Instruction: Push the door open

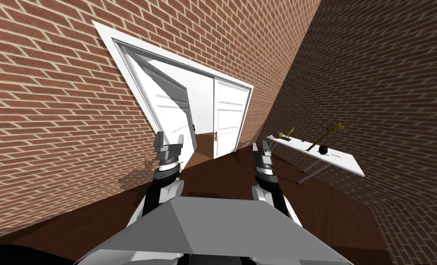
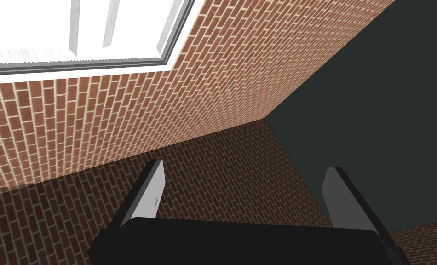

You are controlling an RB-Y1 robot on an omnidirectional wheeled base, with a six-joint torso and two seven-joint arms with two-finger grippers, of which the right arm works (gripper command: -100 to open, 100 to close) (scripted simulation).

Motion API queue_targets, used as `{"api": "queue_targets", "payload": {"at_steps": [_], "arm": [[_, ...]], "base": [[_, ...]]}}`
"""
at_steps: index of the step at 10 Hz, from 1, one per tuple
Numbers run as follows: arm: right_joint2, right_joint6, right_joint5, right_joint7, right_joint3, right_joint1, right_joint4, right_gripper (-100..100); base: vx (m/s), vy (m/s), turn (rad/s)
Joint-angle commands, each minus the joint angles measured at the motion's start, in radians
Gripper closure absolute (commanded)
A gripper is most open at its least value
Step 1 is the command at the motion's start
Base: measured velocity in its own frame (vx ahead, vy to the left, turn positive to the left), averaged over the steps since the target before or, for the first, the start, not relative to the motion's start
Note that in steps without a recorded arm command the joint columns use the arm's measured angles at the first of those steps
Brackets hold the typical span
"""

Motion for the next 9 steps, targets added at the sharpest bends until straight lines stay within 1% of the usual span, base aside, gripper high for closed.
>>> {"api": "queue_targets", "payload": {"at_steps": [1,2,3,6,7,9], "arm": [[-0.005,-0.009,-0.019,-0.016,0.002,-0.004,0.020,-100],[-0.010,-0.017,-0.037,-0.032,0.004,-0.007,0.040,-100],[-0.015,-0.026,-0.056,-0.049,0.006,-0.011,0.061,-100],[-0.024,-0.045,-0.096,-0.083,0.010,-0.019,0.105,-100],[-0.030,-0.058,-0.126,-0.109,0.013,-0.025,0.137,-100],[-0.037,-0.074,-0.161,-0.139,0.017,-0.031,0.175,-100]], "base": [[0.072,-0.088,0.265],[0.077,-0.014,0.367],[0.098,-0.004,0.284],[0.088,-0.013,0.201],[0.097,-0.045,0.302],[0.094,-0.060,0.255]]}}
